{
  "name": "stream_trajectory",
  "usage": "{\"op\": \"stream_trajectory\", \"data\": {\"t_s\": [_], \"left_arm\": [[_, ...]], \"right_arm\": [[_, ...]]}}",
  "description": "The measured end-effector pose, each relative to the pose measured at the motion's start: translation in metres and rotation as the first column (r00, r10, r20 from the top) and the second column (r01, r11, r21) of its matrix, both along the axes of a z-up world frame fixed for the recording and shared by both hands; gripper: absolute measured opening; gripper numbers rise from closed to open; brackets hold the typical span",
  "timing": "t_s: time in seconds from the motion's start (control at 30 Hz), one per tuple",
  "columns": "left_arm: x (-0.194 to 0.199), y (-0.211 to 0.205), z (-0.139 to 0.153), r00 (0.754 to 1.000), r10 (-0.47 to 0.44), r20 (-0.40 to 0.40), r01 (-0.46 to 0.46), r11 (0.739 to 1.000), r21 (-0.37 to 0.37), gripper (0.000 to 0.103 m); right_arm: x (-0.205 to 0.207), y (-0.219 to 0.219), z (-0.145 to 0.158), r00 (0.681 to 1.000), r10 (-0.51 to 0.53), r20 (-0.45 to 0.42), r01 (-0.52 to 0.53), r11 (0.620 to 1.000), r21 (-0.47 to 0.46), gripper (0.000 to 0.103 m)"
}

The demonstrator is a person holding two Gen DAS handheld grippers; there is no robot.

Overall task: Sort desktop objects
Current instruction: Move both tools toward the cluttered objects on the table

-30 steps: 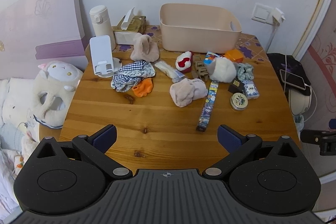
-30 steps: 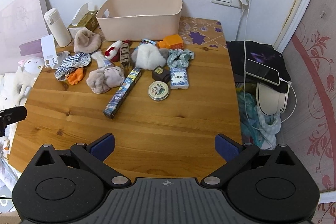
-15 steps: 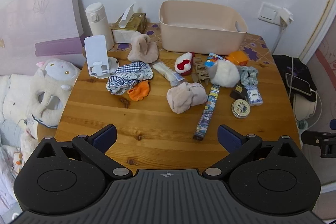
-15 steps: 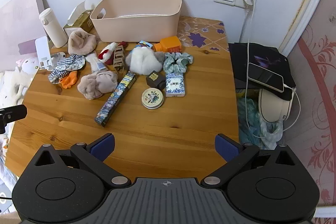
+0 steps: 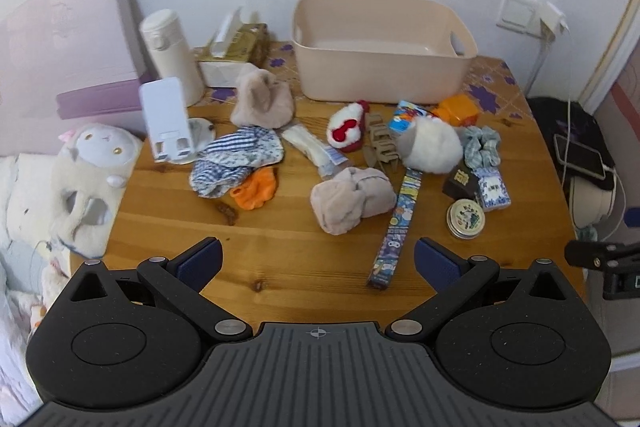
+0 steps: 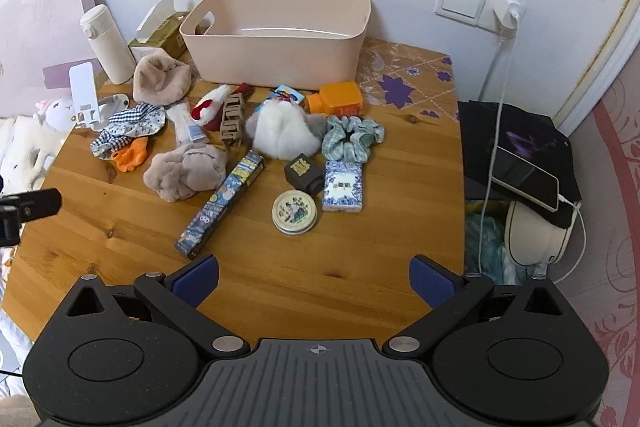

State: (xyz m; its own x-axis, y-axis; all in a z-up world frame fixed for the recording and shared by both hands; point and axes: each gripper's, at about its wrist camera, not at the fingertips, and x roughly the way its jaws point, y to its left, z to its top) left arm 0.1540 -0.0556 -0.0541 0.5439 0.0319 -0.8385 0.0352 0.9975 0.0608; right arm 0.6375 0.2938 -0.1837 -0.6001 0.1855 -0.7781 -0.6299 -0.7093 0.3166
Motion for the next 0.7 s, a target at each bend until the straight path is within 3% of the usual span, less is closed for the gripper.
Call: {"op": "stream_trajectory", "data": {"t_s": [0.37,0.7], "left_arm": [[0.051,-0.025,-0.057,0.979,-0.181,-0.099,0.181,0.983,-0.01,0.103],[0.085,-0.048,-0.107,0.953,-0.237,-0.19,0.229,0.971,-0.061,0.103]], "right_arm": [[-0.037,0.031,-0.025,0.997,-0.052,0.05,0.052,0.999,0.002,0.103],[-0.066,0.061,-0.066,0.991,-0.086,0.106,0.085,0.996,0.017,0.103]]}}
